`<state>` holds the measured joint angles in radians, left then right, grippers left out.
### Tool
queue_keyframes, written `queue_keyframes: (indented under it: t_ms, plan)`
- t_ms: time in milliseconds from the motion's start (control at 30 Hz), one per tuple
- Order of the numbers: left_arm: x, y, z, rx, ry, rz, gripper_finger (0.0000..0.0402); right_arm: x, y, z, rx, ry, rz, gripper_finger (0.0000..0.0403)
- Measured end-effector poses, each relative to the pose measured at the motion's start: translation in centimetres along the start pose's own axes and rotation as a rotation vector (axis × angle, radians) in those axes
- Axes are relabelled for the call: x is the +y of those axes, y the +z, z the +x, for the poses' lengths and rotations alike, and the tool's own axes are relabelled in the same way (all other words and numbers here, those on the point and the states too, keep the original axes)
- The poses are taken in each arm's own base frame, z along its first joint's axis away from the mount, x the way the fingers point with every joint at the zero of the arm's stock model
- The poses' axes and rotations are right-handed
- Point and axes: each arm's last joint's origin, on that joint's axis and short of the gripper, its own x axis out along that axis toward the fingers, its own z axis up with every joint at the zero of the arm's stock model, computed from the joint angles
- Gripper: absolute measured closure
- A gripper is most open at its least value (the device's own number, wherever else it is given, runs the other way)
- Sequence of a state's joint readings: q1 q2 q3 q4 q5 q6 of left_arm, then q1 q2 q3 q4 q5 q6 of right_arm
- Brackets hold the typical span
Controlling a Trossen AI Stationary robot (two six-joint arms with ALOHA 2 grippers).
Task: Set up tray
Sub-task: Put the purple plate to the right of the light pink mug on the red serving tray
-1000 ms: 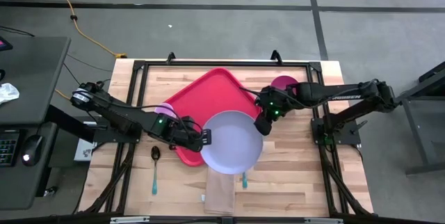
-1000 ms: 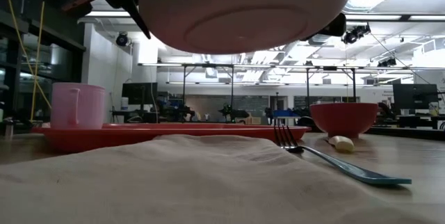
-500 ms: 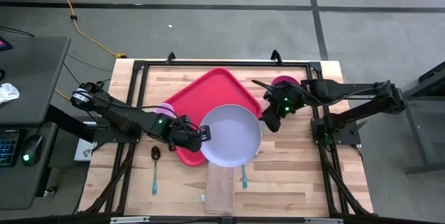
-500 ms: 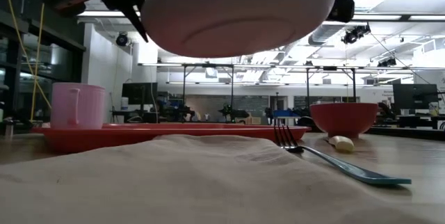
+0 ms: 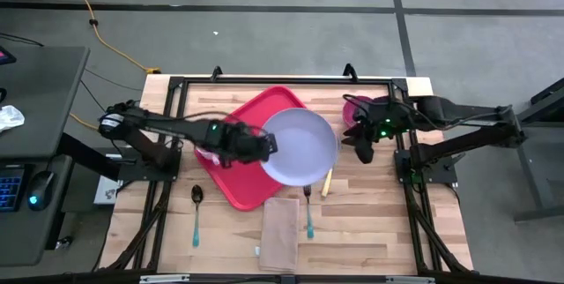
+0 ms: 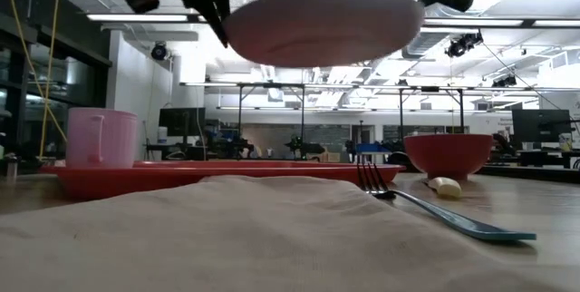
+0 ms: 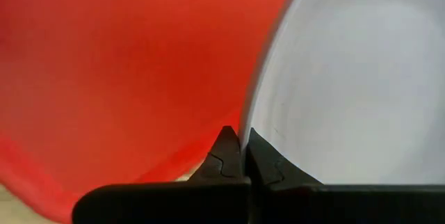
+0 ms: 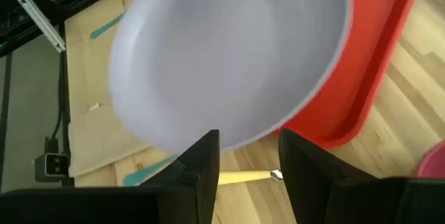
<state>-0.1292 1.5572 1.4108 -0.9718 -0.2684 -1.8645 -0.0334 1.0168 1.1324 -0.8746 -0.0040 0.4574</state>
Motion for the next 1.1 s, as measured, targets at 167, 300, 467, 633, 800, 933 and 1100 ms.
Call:
queue_keyframes:
  t_ms: [167, 300, 467, 633, 800, 933, 1100]
  plan:
    - [-0.9, 2.0, 0.3, 0.029, 0.040, 0.028, 0.0388, -0.4, -0.7, -1.8, -0.018, -0.014, -0.014, 0.0277]
    - [-0.4, 3.2, 0.6, 0.060, 0.131, 0.052, 0.0388, -0.7, -1.3, -3.3, -0.049, -0.005, -0.012, 0.0277]
    - [0.3, 4.6, 0.7, 0.081, 0.230, 0.094, 0.0388, -0.9, -1.7, -4.7, -0.096, 0.017, -0.006, 0.0277]
    - [0.5, 6.4, 0.9, 0.123, 0.281, 0.165, 0.0388, -1.0, -1.8, -5.2, -0.108, 0.026, 0.014, 0.0277]
    - [0.7, 8.3, 1.1, 0.120, 0.304, 0.229, 0.0388, -1.0, -1.9, -5.1, -0.089, 0.030, 0.013, 0.0277]
    - [1.4, 9.6, 1.0, 0.155, 0.379, 0.264, 0.0388, -1.0, -2.0, -5.1, -0.087, 0.030, 0.032, 0.0277]
    - [1.8, 10.5, 1.0, 0.161, 0.417, 0.305, 0.0388, -1.0, -2.0, -5.1, -0.087, 0.031, 0.036, 0.0277]
